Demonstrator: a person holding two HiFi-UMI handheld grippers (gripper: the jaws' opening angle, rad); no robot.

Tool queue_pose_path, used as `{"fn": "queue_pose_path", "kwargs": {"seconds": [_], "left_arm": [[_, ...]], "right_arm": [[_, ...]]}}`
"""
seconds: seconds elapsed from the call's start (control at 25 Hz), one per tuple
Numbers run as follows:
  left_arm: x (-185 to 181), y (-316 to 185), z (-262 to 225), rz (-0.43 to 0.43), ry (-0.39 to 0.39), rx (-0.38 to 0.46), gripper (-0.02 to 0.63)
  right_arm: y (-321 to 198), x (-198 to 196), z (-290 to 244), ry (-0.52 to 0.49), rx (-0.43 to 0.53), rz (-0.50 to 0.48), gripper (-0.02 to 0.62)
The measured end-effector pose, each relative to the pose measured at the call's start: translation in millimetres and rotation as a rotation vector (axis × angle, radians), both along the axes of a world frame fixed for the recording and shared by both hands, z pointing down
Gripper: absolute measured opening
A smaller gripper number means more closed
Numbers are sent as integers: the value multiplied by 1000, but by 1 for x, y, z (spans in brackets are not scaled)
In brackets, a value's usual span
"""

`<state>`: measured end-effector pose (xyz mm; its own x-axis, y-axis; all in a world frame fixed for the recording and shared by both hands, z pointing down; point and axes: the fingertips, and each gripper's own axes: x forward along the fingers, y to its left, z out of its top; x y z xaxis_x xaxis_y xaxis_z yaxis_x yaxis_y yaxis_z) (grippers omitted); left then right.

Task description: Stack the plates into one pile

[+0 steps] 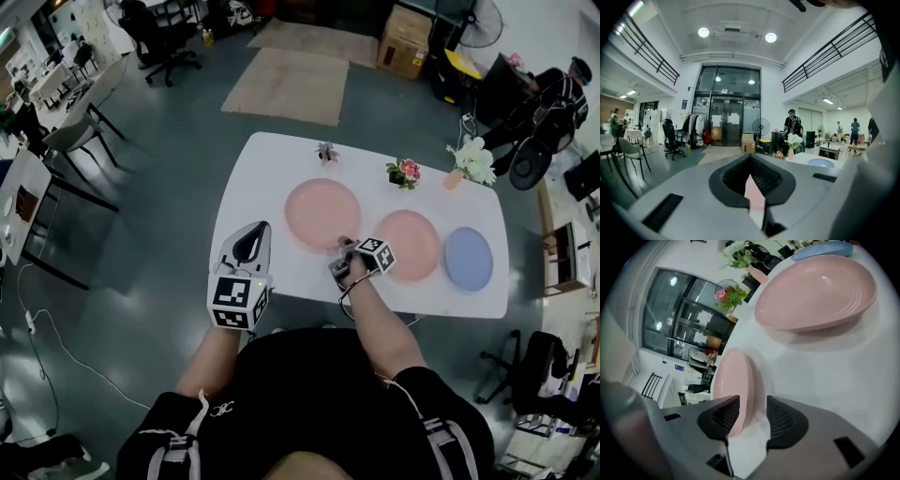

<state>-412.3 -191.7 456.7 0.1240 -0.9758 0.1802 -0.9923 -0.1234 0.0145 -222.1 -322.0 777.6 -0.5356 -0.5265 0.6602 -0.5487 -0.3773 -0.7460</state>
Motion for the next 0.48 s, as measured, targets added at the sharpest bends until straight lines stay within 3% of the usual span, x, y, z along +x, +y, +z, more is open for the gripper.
{"fn": "queue_pose_path", "kwargs": {"seconds": [0.2, 0.28, 0.48], "left_arm": [[-5, 7, 0, -10, -3, -8, 12], [-6, 9, 0, -13, -2, -10, 12], [-7, 12, -2, -14, -1, -8, 12]], "right_arm": [[-3, -7, 9, -76, -52, 55, 144], [-3, -10, 7, -100, -63, 68, 63], [-1, -12, -1, -129, -42, 67, 69]]}}
